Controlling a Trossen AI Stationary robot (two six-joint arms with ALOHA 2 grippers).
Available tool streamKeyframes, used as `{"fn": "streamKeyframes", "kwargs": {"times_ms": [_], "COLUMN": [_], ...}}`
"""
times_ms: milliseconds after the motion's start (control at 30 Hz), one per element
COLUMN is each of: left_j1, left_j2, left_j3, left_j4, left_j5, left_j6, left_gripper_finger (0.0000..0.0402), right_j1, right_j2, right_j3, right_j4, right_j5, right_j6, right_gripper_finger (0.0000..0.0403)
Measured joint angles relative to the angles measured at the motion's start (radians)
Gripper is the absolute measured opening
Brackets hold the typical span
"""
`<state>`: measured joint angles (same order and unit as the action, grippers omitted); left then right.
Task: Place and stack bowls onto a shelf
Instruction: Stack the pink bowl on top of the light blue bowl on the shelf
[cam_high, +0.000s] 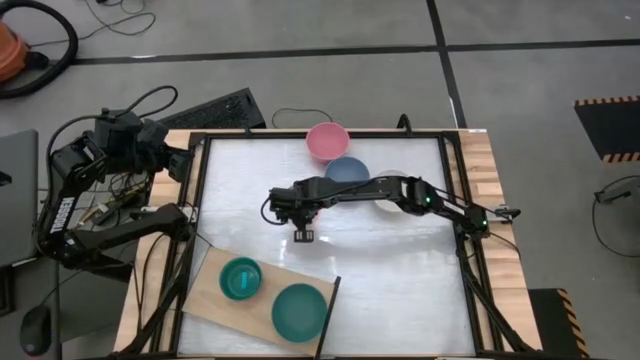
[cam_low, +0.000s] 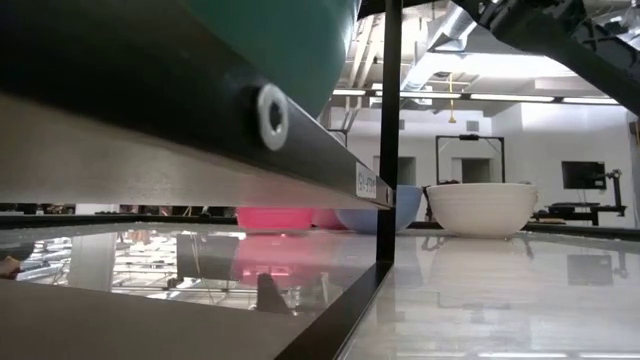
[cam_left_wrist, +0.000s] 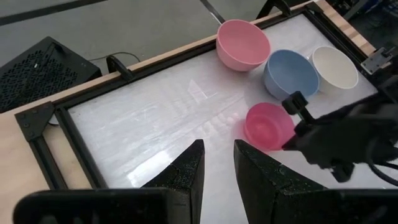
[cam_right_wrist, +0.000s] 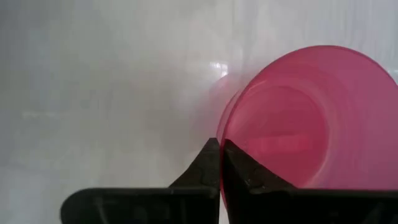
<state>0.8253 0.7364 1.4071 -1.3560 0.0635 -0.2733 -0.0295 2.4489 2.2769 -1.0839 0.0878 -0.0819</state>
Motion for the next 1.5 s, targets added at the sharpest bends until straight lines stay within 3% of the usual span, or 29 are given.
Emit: {"fn": "streamKeyframes", "kwargs": {"times_ms": [133, 367, 533, 733, 900, 1000, 1200, 1500], "left_j1": [0.000, 0.000, 0.000, 0.000, 0.000, 0.000, 0.000, 0.000], "left_j2": [0.000, 0.000, 0.000, 0.000, 0.000, 0.000, 0.000, 0.000], "left_j3": [0.000, 0.000, 0.000, 0.000, 0.000, 0.000, 0.000, 0.000], "left_j4": [0.000, 0.001, 0.003, 0.003, 0.000, 0.000, 0.000, 0.000], "left_j5": [0.000, 0.000, 0.000, 0.000, 0.000, 0.000, 0.000, 0.000], "left_j6": [0.000, -0.014, -0.036, -0.055, -0.077, -0.084, -0.087, -0.090], "left_gripper_finger": [0.0071, 0.0071, 0.0071, 0.0071, 0.0071, 0.0071, 0.0071, 0.0071], "right_j1": [0.036, 0.119, 0.181, 0.247, 0.281, 0.295, 0.295, 0.297], "right_j2": [-0.001, -0.059, -0.098, -0.118, -0.118, -0.118, -0.108, -0.029], "right_j3": [0.079, 0.080, 0.081, 0.080, 0.080, 0.080, 0.080, 0.078], "right_j4": [-0.002, 0.145, 0.265, 0.405, 0.482, 0.506, 0.521, 0.554], "right_j5": [0.002, 0.121, 0.138, 0.073, -0.113, -0.171, -0.282, -0.295], "right_j6": [-0.001, -0.042, -0.159, -0.296, -0.459, -0.518, -0.529, -0.497], "right_gripper_finger": [0.0022, 0.0022, 0.0022, 0.0022, 0.0022, 0.0022, 0.0022, 0.0022]}}
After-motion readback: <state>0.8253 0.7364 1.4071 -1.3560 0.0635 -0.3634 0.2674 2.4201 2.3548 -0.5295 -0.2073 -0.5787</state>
